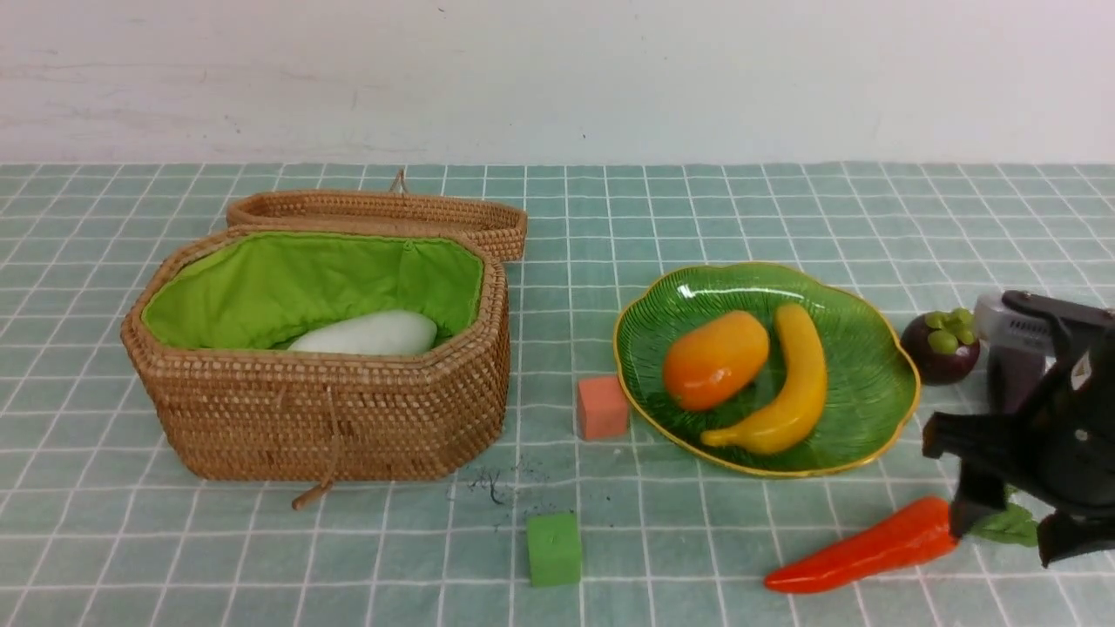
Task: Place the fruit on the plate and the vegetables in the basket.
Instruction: Use the right arm to grab a carrot and put it into the left basket, then grab an eggplant with your right arm and place it in the basket on the left.
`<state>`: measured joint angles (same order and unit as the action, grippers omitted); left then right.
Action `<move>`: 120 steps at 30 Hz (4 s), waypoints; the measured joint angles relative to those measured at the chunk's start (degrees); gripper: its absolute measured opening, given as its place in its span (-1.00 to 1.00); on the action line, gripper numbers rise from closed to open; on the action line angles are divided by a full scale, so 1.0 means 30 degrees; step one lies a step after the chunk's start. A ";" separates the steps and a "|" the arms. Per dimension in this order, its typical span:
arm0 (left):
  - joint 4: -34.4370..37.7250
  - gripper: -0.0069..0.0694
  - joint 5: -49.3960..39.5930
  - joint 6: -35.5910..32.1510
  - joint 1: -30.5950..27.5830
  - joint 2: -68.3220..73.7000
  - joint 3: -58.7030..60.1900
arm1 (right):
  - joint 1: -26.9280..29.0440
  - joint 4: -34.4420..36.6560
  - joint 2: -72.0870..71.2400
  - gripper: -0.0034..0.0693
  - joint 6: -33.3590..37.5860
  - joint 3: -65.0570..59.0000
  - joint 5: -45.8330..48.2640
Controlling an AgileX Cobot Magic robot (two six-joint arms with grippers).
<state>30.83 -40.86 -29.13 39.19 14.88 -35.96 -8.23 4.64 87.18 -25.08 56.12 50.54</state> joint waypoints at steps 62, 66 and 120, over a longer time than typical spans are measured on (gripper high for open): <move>-1.3785 -0.85 0.1960 1.6652 0.0000 0.2408 0.0000 | -1.1311 0.8030 1.4241 0.17 2.8159 2.2592 -0.9428; -1.3785 -0.85 0.2090 1.6652 0.0000 0.2408 0.0000 | -1.1588 0.6950 1.4624 0.18 2.8280 2.2592 -0.9267; -0.5295 -0.84 0.4970 0.4688 0.0000 0.2408 0.0000 | 0.5768 0.0073 1.0242 0.38 0.5775 0.9217 -0.1124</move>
<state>14.95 -25.95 -15.06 39.19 22.11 -35.96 9.07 4.85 117.91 -7.75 83.77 47.17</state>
